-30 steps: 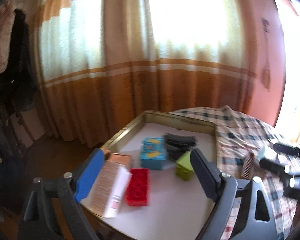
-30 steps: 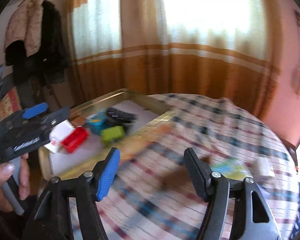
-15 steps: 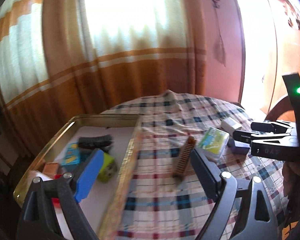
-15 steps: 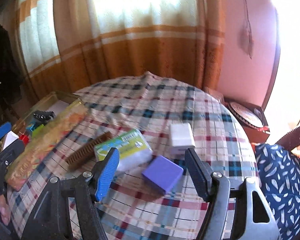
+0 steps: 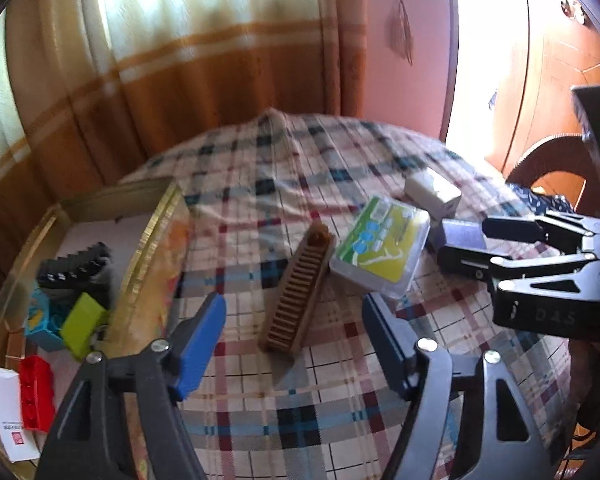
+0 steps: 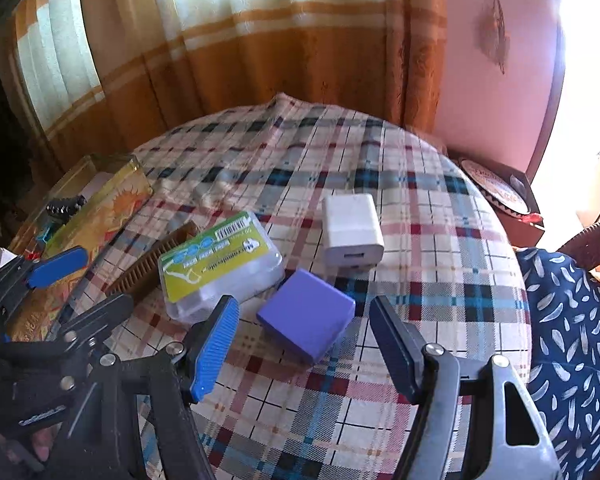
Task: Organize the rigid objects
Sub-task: 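Grasp the brown comb with the left tool while the right tool grasps the purple cube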
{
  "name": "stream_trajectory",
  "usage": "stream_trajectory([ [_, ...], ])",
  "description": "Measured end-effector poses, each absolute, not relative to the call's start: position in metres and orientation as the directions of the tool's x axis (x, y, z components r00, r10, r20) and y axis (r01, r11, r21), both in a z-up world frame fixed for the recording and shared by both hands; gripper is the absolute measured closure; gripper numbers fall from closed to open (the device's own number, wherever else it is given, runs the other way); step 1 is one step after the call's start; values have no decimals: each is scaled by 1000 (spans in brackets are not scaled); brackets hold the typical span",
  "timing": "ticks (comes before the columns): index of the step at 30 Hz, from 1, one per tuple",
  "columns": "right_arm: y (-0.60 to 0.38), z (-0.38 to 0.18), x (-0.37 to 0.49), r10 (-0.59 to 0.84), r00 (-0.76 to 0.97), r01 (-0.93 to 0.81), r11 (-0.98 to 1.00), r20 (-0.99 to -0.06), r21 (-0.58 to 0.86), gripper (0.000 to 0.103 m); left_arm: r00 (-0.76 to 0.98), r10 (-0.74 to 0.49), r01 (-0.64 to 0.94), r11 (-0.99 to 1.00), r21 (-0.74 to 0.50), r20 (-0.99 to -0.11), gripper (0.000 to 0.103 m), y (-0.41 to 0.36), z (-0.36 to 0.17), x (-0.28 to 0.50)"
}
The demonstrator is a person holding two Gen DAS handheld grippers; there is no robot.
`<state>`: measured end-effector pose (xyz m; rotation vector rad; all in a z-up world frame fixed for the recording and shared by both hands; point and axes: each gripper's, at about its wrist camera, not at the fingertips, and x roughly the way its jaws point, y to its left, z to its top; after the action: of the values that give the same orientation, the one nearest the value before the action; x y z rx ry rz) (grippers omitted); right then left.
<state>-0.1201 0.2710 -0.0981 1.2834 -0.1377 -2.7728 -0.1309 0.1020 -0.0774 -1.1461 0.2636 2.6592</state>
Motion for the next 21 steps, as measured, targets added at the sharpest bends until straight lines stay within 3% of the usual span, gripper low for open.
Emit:
stream_trajectory([
  [11,272,-104,-127,-132,-610,35,-990,-782,139,35,-595,156,-274,-962,17,-788,37,100,-94,-157],
  [17,270,-105,-129,-98,-607,39,-995,-788,94,42,-601,169,-269,-963,-1,-781,43,99,-99,-165],
  [21,269,-105,-130,-82,-607,40,-997,-791,72,47,-603,187,-295,-956,-1,-776,66,103,-98,-164],
])
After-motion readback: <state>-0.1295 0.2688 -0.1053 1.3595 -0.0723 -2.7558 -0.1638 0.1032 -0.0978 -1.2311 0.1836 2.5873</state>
